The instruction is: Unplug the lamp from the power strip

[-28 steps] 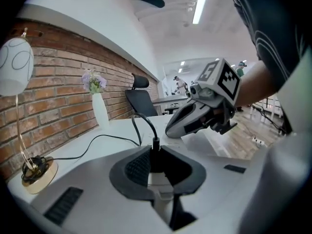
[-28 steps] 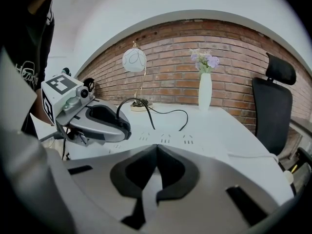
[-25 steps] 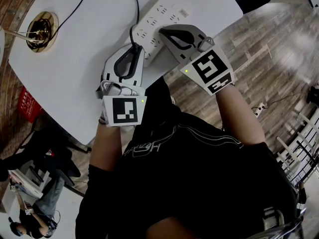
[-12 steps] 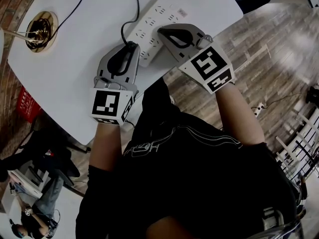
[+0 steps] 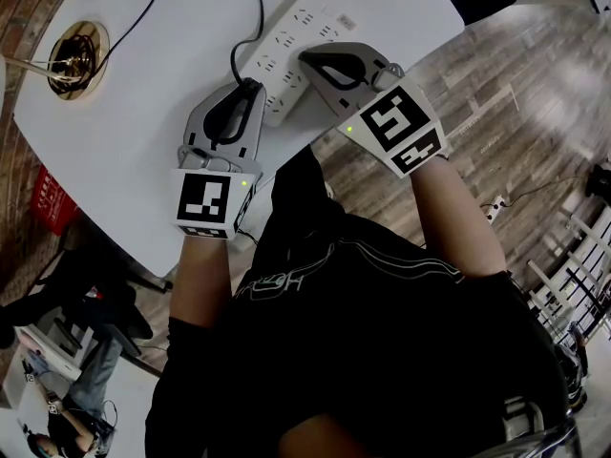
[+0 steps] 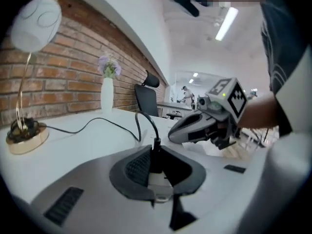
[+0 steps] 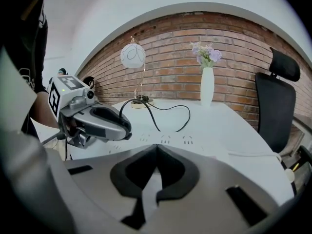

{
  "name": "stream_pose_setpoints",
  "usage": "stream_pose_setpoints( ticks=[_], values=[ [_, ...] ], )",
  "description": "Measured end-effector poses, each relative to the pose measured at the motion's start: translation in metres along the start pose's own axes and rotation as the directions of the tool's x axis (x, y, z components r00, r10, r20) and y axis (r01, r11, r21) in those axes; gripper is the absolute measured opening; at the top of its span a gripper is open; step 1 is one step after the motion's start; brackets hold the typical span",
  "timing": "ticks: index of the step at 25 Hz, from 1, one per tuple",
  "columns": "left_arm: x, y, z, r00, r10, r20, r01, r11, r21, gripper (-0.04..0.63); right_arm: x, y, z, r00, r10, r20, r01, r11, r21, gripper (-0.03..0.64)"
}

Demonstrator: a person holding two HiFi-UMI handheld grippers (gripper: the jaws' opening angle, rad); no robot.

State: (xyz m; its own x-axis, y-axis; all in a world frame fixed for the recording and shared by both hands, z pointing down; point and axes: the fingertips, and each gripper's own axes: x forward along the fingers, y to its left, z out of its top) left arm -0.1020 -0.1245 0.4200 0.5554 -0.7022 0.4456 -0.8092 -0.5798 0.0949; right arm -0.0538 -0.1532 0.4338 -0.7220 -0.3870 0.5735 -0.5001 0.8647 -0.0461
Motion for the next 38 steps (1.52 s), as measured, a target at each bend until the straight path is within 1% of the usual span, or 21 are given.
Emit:
stream_pose_setpoints(
  ticks=[2, 4, 5, 7, 9, 11, 13, 16, 18, 20, 21, 23, 25, 27, 29, 32, 34, 35, 36, 37, 38],
  values=[
    [0.000, 0.003, 0.000, 1.000, -0.016, -0.001, 0.016, 0.996, -0.089, 0.052, 0.000, 0.000, 0.000, 1.000, 0.004, -0.003, -0.004, 1.000, 0.004, -0.005],
    [0.000, 0.003, 0.000, 1.000, -0.016, -0.006, 0.015, 0.994, -0.104, 0.052, 0.000, 0.000, 0.000, 1.000, 0.006, -0.009, -0.006, 1.000, 0.002, -0.003],
    [0.000, 0.003, 0.001, 1.000, -0.006, -0.012, 0.005, 0.997, -0.074, 0.052, 0.000, 0.000, 0.000, 1.000, 0.008, -0.011, -0.008, 1.000, 0.001, -0.005],
    [0.000, 0.001, 0.002, 0.999, 0.027, -0.024, -0.026, 0.998, 0.057, 0.052, 0.000, 0.000, 0.000, 1.000, 0.011, -0.015, -0.011, 1.000, 0.000, -0.005],
    [0.000, -0.003, 0.002, 0.998, 0.053, -0.026, -0.046, 0.973, 0.225, 0.052, 0.000, 0.000, -0.001, 1.000, 0.012, -0.017, -0.012, 1.000, -0.003, -0.005],
    [0.000, -0.006, 0.001, 0.999, 0.052, -0.015, -0.045, 0.948, 0.315, 0.052, 0.002, 0.000, -0.001, 1.000, 0.013, -0.019, -0.013, 1.000, -0.007, -0.003],
    [0.001, -0.006, 0.000, 0.999, 0.040, -0.015, -0.034, 0.958, 0.283, 0.052, 0.002, 0.000, -0.002, 1.000, 0.014, -0.018, -0.014, 1.000, -0.010, -0.005],
    [0.001, -0.004, -0.001, 1.000, 0.005, -0.030, -0.002, 0.995, 0.099, 0.052, 0.001, -0.001, -0.002, 1.000, 0.014, -0.019, -0.015, 1.000, -0.007, -0.005],
    [0.001, 0.000, 0.000, 0.999, -0.026, -0.030, 0.025, 0.998, -0.056, 0.052, 0.000, -0.001, -0.002, 1.000, 0.015, -0.021, -0.015, 1.000, -0.002, -0.005],
    [0.001, 0.003, 0.000, 0.999, -0.040, -0.031, 0.035, 0.990, -0.134, 0.052, 0.001, -0.001, -0.002, 1.000, 0.018, -0.025, -0.018, 1.000, -0.002, -0.003],
    [0.001, 0.003, 0.000, 0.999, -0.032, -0.035, 0.028, 0.992, -0.120, 0.052, 0.001, 0.000, -0.002, 0.999, 0.019, -0.027, -0.019, 1.000, -0.002, -0.005],
    [0.001, 0.002, 0.000, 0.999, 0.005, -0.051, -0.004, 1.000, 0.015, 0.051, 0.001, 0.000, -0.002, 0.999, 0.019, -0.030, -0.019, 1.000, -0.006, -0.005],
    [0.000, -0.002, 0.002, 0.997, 0.036, -0.061, -0.025, 0.985, 0.172, 0.052, 0.000, 0.000, -0.002, 0.999, 0.018, -0.030, -0.018, 1.000, -0.010, -0.005],
    [0.000, -0.006, 0.003, 0.997, 0.043, -0.064, -0.026, 0.968, 0.251, 0.052, 0.000, 0.000, -0.002, 0.999, 0.020, -0.029, -0.020, 1.000, -0.009, -0.003],
    [0.000, -0.007, 0.003, 0.998, 0.027, -0.063, -0.011, 0.970, 0.242, 0.051, 0.000, -0.001, -0.002, 0.999, 0.022, -0.026, -0.022, 1.000, -0.005, -0.005],
    [-0.001, -0.003, 0.003, 0.999, -0.017, -0.048, 0.021, 0.997, 0.074, 0.051, 0.000, -0.001, -0.002, 0.999, 0.021, -0.024, -0.021, 1.000, 0.000, -0.005],
    [-0.001, 0.001, 0.003, 0.999, -0.027, -0.040, 0.026, 0.999, -0.023, 0.051, 0.001, 0.000, -0.002, 1.000, 0.018, -0.024, -0.018, 1.000, 0.002, -0.005],
    [-0.001, 0.002, 0.002, 0.999, -0.023, -0.041, 0.022, 0.999, -0.043, 0.051, 0.001, 0.000, -0.002, 1.000, 0.018, -0.024, -0.018, 1.000, 0.002, -0.005],
    [-0.001, 0.003, 0.002, 0.999, -0.015, -0.047, 0.013, 0.999, -0.039, 0.051, 0.001, 0.000, -0.002, 1.000, 0.018, -0.026, -0.018, 1.000, 0.001, -0.005],
    [-0.001, 0.003, 0.003, 0.998, 0.000, -0.056, 0.000, 1.000, 0.000, 0.051, 0.001, 0.000, -0.001, 0.999, 0.018, -0.028, -0.018, 1.000, 0.000, -0.005],
    [-0.001, 0.001, 0.003, 0.997, 0.019, -0.069, -0.013, 0.997, 0.074, 0.051, 0.001, 0.000, -0.001, 0.999, 0.018, -0.031, -0.018, 1.000, -0.003, -0.005]
  ],
)
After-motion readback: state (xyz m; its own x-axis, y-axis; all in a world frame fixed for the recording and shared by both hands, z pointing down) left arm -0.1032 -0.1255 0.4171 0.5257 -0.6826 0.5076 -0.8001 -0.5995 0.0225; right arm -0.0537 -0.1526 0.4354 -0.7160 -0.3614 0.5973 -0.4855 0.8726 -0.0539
